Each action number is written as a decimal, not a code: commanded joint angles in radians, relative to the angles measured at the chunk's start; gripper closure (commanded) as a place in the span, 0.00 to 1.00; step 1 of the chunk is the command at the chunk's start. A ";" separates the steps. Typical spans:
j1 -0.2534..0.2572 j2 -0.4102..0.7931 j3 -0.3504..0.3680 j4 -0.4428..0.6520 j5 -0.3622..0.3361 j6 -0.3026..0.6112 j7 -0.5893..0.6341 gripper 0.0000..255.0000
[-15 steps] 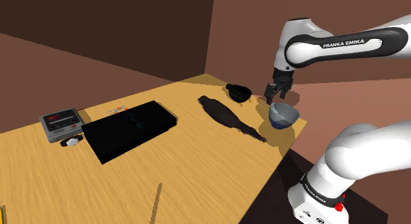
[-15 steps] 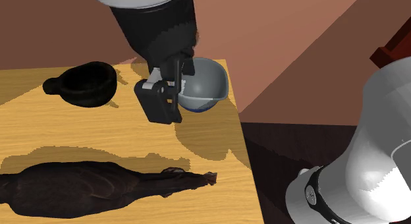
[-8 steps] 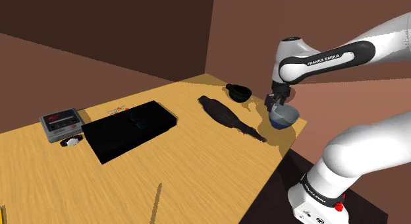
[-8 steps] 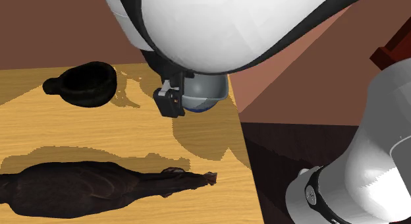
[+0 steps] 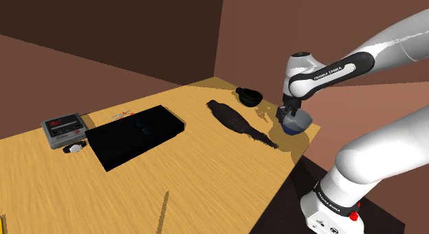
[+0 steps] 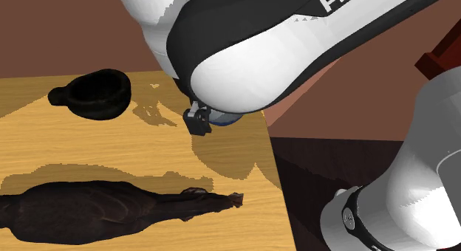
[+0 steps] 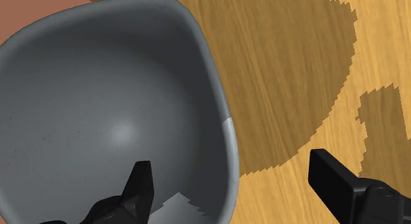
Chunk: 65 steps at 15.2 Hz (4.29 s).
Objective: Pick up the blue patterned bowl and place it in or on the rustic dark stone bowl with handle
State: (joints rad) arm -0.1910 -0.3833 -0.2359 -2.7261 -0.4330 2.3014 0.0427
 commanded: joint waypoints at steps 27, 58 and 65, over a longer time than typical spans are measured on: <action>0.002 -0.063 0.003 0.033 0.018 -0.092 -0.032 1.00; 0.056 0.044 0.053 0.486 0.130 -0.435 -0.102 1.00; 0.079 0.318 0.058 0.793 0.185 -0.471 -0.110 1.00</action>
State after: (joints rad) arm -0.1182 -0.1108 -0.1829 -1.9858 -0.2583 1.8384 -0.0729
